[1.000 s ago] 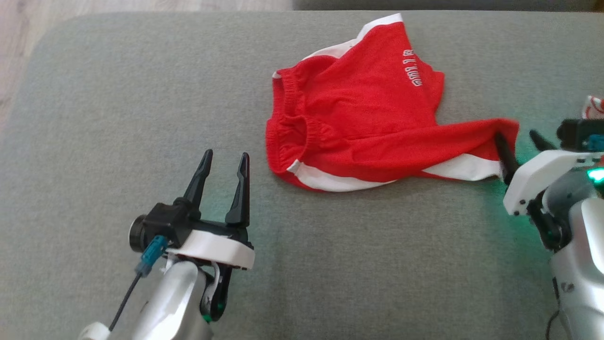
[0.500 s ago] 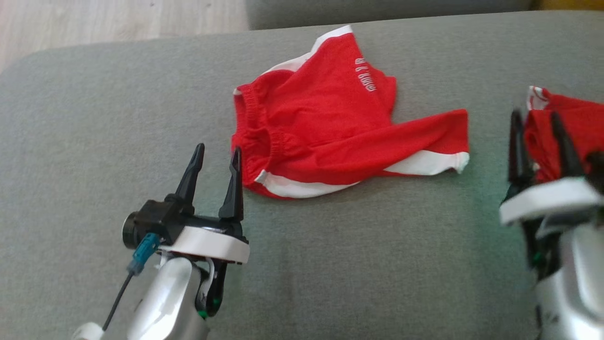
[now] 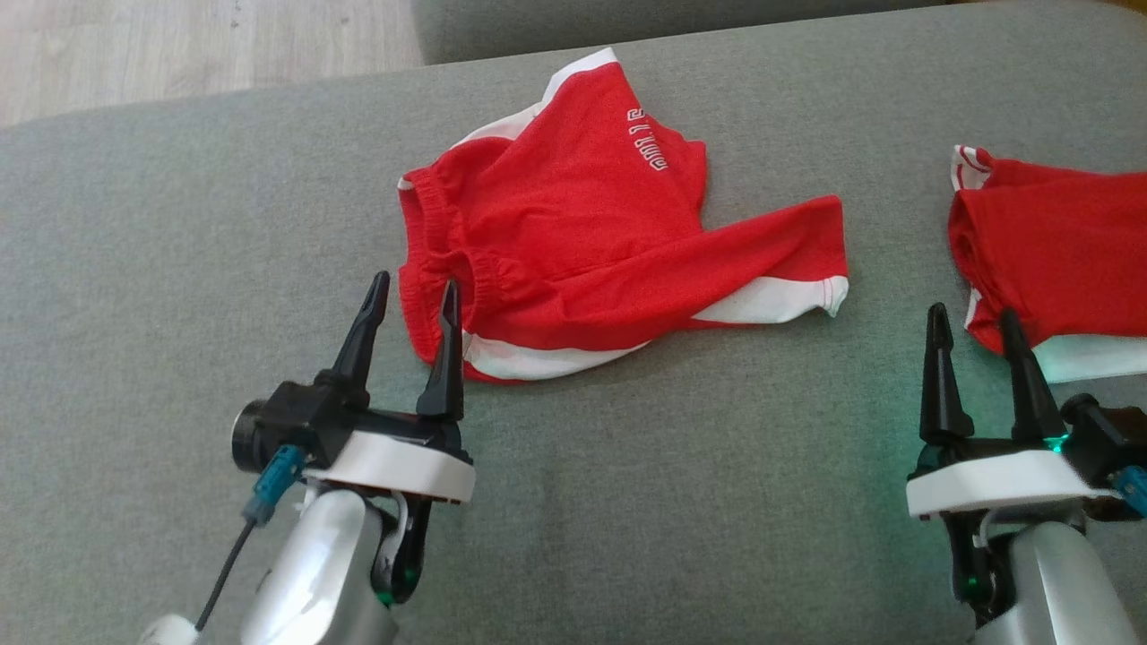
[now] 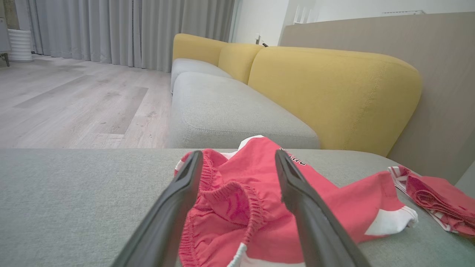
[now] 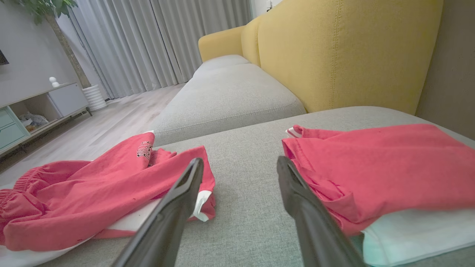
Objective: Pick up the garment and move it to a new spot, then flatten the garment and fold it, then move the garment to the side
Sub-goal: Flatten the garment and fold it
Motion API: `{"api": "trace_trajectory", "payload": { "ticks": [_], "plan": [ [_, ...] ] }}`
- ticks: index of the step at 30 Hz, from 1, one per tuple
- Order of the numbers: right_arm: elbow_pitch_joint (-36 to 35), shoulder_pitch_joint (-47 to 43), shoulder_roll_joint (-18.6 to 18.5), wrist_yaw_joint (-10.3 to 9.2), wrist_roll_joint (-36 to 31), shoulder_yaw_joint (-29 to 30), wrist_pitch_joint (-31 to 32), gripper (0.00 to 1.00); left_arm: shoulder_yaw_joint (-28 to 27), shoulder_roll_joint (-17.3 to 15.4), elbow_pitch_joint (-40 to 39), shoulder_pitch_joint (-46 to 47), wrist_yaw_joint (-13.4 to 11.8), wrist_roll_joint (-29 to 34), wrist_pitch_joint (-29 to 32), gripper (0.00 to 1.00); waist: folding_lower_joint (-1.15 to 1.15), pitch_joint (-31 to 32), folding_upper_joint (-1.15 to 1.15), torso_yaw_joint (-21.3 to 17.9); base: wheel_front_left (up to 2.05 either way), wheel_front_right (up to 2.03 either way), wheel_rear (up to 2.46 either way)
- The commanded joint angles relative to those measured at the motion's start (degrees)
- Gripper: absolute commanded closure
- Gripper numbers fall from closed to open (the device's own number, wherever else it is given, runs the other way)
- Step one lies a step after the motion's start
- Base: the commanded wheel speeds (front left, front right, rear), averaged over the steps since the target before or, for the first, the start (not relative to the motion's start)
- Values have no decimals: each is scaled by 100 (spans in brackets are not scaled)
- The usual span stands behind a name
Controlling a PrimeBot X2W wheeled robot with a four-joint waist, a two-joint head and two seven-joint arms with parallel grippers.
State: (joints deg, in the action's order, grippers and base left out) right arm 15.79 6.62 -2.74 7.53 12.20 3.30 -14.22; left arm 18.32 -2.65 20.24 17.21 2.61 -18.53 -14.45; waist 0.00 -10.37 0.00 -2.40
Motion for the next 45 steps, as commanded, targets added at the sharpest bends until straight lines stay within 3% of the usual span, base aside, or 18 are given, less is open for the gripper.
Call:
{"api": "trace_trajectory", "payload": {
  "ticks": [1,7,12,19,28,29,30,31,39,45],
  "plan": [
    [-151,223,-16,-4,34,-158,-67,0,-186,-23,-149,152,48,59,-55,0,0,1,0,-15,0,0,0],
    [-157,261,-15,-4,64,-164,-75,0,277,-84,340,310,290,291,-19,0,0,-26,0,-15,0,0,0],
    [-164,252,-14,-4,77,-225,-76,0,596,-245,793,543,389,383,346,0,0,-86,0,-11,0,0,0],
    [-126,268,-14,-4,113,-309,-77,0,570,-377,1155,786,144,510,550,0,0,-151,0,-52,0,0,0],
    [66,313,-14,-4,132,-408,-77,0,689,-452,1516,1003,172,529,799,0,0,-222,0,-134,0,0,0],
    [101,324,-14,-4,124,-421,-77,0,698,-450,1547,1024,185,512,825,34,0,-229,0,-139,0,0,0],
    [140,334,-14,-4,115,-440,-77,0,703,-450,1564,1046,193,499,831,80,0,-237,0,-142,0,0,0],
    [188,346,-14,-4,96,-472,-77,0,699,-448,1565,1068,198,483,804,100,0,-244,0,-141,0,0,0],
    [757,626,-38,-4,-286,-737,129,0,565,-379,1312,1086,149,303,271,100,0,-259,0,-16,0,0,0],
    [1253,1033,-247,-4,-88,-1013,417,0,587,-338,1081,1066,134,288,90,100,0,-289,0,130,0,0,0]
  ]
}}
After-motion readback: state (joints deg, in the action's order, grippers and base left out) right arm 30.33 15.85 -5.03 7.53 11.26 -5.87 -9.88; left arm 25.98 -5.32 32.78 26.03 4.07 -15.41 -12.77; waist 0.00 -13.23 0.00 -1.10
